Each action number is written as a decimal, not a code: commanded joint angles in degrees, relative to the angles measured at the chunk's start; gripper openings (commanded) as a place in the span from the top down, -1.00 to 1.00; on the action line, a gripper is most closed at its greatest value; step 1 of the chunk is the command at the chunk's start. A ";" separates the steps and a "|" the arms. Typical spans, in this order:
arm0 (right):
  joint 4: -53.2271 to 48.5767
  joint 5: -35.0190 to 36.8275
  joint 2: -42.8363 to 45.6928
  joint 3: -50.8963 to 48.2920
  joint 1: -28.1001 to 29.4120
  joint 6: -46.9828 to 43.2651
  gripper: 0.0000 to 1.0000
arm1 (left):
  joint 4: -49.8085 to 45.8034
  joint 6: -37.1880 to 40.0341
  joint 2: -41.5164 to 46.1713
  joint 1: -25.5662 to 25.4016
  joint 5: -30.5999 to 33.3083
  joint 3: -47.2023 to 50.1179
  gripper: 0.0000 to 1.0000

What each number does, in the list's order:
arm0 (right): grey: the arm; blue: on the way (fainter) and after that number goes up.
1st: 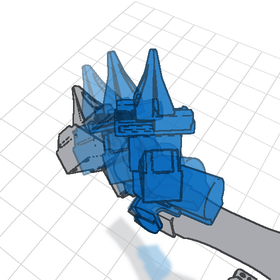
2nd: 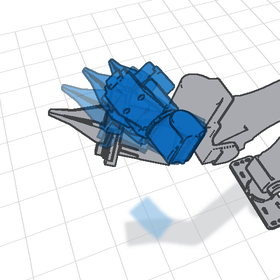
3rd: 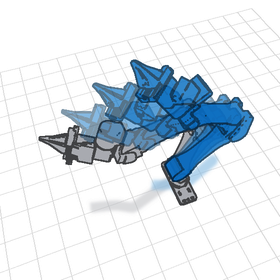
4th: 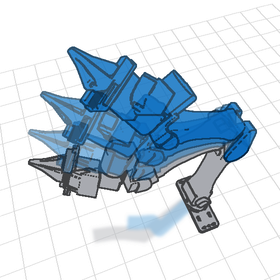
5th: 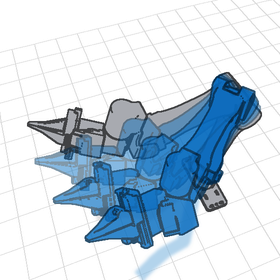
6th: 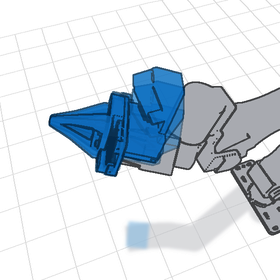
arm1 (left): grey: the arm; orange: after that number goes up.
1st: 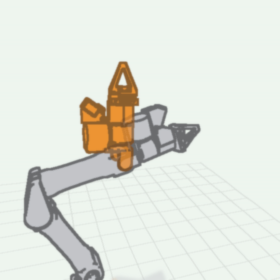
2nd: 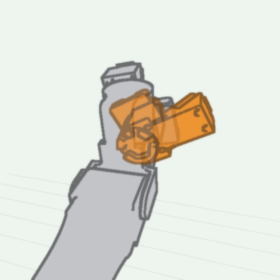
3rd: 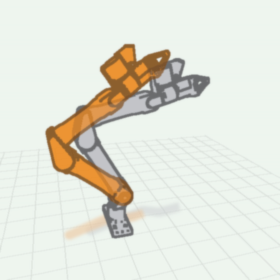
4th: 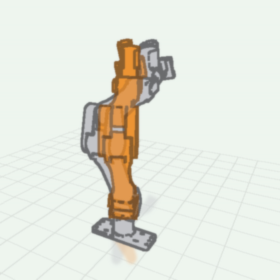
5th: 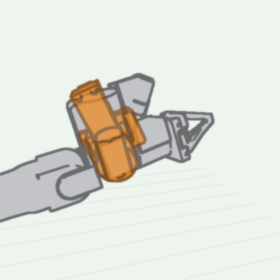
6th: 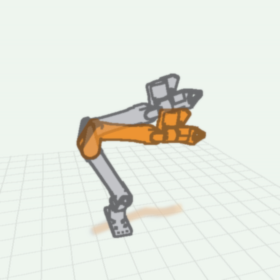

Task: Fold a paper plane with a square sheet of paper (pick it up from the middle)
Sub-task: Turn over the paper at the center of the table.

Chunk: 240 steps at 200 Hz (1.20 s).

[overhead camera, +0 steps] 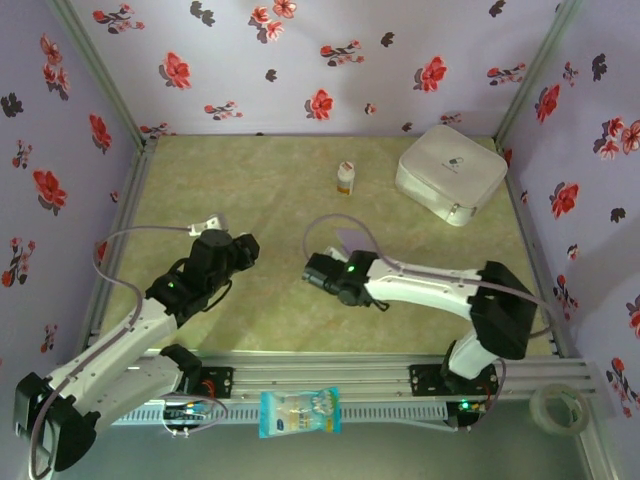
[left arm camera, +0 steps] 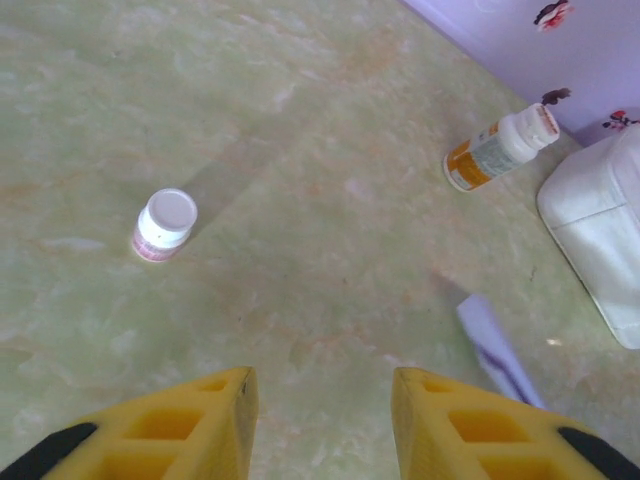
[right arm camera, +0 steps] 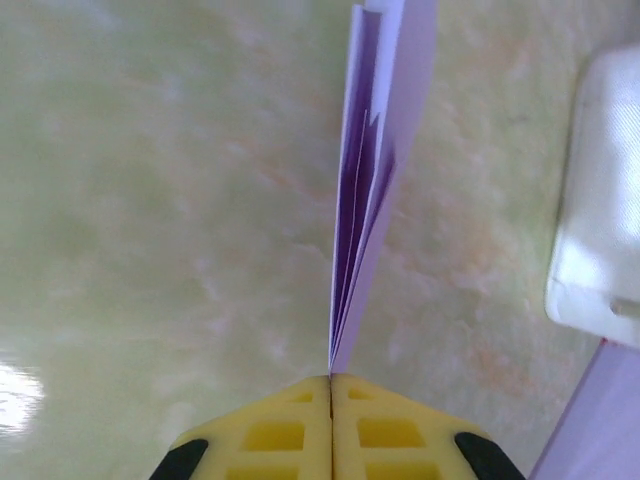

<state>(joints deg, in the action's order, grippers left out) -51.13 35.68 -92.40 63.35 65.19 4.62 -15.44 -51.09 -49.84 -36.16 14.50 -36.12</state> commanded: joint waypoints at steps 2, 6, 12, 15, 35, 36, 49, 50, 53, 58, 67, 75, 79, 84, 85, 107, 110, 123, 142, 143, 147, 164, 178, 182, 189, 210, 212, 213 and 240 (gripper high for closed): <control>0.60 -3.11 -3.84 2.64 3.27 -1.13 0.81 | -0.99 -1.24 1.05 0.70 2.00 0.92 0.18; 0.95 -4.16 -4.39 2.86 3.58 -0.92 0.80 | -1.06 -1.37 1.15 0.74 2.01 1.07 0.18; 1.48 -5.93 -5.14 3.15 3.83 -0.55 0.78 | -1.05 -1.45 1.28 0.81 1.98 1.20 0.17; 1.82 -6.71 -5.30 3.32 3.90 -0.36 0.77 | -1.02 -1.47 1.39 0.81 1.92 1.22 0.17; 3.99 -10.32 -5.59 3.53 3.93 1.77 0.68 | -1.12 -1.05 1.76 0.92 1.61 1.34 0.15; 4.14 -10.52 -5.46 3.53 3.91 1.87 0.68 | -1.15 -1.04 1.77 0.92 1.64 1.32 0.15; 6.29 -14.96 -3.85 3.19 3.64 3.21 0.53 | -0.97 -0.53 1.49 0.99 1.17 1.31 0.12; 6.48 -15.57 -3.67 3.14 3.55 3.29 0.52 | -0.98 -0.47 1.46 1.00 1.11 1.31 0.12; 7.14 -16.97 -3.19 2.90 3.40 3.53 0.48 | -0.99 -0.28 1.31 1.08 0.95 1.24 0.12; 8.31 -19.88 -2.23 2.58 3.03 3.95 0.40 | -1.11 -0.04 0.92 1.09 0.66 1.08 0.12; 10.73 -24.09 0.02 1.58 2.00 5.17 0.32 | -1.21 0.40 0.14 1.18 -0.01 0.63 0.12; 13.20 -28.01 2.16 0.19 0.47 6.52 0.29 | -1.20 0.80 -0.65 1.18 -0.80 0.27 0.12; 14.45 -29.82 3.25 -0.58 -0.51 7.35 0.28 | -1.18 0.93 -1.20 1.17 -1.24 0.05 0.12; 16.19 -32.32 4.67 -1.70 -1.75 8.36 0.27 | -1.00 1.07 -1.78 1.18 -1.67 -0.24 0.12; 16.65 -32.73 4.99 -1.94 -2.09 8.63 0.27 | -1.00 1.07 -1.94 1.18 -1.80 -0.30 0.12; 26.44 -42.75 10.85 -8.79 -10.85 15.78 0.22 | 0.12 1.82 -5.01 1.18 -4.83 -1.51 0.12; 27.83 -43.79 11.37 -9.95 -12.09 17.52 0.22 | 0.31 1.87 -5.43 1.18 -5.33 -1.73 0.13; 33.31 -50.16 12.11 -13.71 -17.76 22.99 0.26 | 1.12 2.25 -7.37 1.25 -7.14 -2.47 0.17; 38.87 -58.52 9.95 -16.85 -24.49 28.91 0.40 | 2.97 2.19 -10.38 1.18 -10.90 -3.23 0.23; 39.07 -58.88 9.74 -16.90 -24.76 29.15 0.41 | 3.01 2.21 -10.59 1.23 -11.08 -3.29 0.23; 40.00 -60.25 8.87 -17.21 -25.75 29.90 0.45 | 3.40 2.22 -11.23 1.23 -11.91 -3.55 0.25; 42.44 -62.72 5.65 -17.73 -28.01 31.89 0.52 | 4.68 2.05 -13.71 1.16 -14.78 -3.99 0.29; 44.38 -63.06 3.45 -18.00 -28.54 33.06 0.53 | 5.77 1.77 -15.30 1.18 -16.27 -3.93 0.32; 44.92 -63.23 2.88 -18.11 -28.62 33.37 0.53 | 6.13 1.66 -15.65 1.22 -16.69 -3.94 0.32; 45.75 -63.43 1.81 -18.09 -28.63 34.10 0.54 | 6.71 1.60 -16.31 1.19 -17.31 -3.81 0.32; 47.60 -65.13 -1.58 -17.74 -28.71 36.00 0.55 | 7.66 1.48 -17.95 1.23 -18.74 -4.25 0.33; 47.72 -65.32 -1.91 -17.74 -28.71 36.10 0.55 | 7.74 1.47 -18.08 1.26 -18.94 -4.34 0.33; 47.85 -65.44 -2.04 -17.65 -28.71 36.17 0.55 | 7.77 1.49 -18.18 1.22 -19.01 -4.37 0.33; 50.49 -66.01 -4.37 -18.65 -28.71 37.87 0.56 | 8.43 1.22 -19.71 1.14 -20.18 -4.97 0.33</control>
<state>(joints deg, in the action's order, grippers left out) -4.84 -27.59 -94.98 45.65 36.73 39.18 -9.37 -50.22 -68.42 -35.33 -3.14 -38.98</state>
